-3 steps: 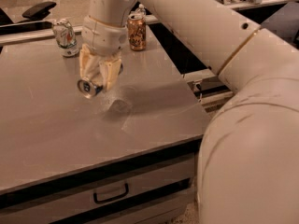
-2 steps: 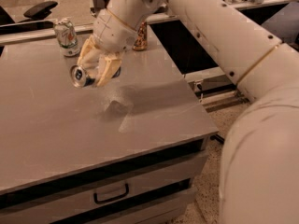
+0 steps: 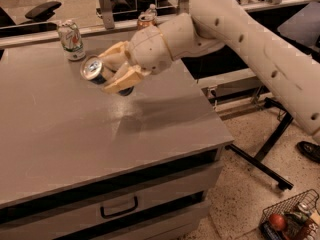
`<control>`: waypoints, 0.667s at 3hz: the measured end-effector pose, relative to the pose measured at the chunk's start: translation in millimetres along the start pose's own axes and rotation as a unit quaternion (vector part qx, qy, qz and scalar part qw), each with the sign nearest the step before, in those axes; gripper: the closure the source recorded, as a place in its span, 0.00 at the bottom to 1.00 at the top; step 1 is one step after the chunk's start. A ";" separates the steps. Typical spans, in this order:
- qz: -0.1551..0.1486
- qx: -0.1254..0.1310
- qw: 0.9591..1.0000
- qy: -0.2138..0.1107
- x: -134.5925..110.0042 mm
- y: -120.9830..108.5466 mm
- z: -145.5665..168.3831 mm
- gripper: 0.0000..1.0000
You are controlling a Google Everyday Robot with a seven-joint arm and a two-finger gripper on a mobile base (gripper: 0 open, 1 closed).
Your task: Place redbull can upright
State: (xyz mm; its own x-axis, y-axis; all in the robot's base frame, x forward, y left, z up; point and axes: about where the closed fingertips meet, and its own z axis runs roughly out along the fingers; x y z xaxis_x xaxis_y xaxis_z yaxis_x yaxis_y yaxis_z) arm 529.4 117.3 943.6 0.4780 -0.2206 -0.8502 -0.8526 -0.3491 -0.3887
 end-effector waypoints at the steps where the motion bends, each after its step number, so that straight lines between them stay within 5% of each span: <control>1: 0.071 0.107 0.990 -0.058 3.1 2.5 -38.9 1.00; 2: 0.123 0.149 0.978 -0.074 16.2 7.7 -53.7 1.00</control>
Offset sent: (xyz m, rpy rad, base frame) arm 0.0219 -0.0846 -0.0094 0.2735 0.3182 -0.4113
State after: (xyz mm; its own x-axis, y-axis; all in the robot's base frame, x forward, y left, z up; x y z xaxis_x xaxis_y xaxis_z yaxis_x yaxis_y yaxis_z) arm 541.9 62.2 946.0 0.2331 -0.1226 -0.9647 -0.9724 -0.0166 -0.2328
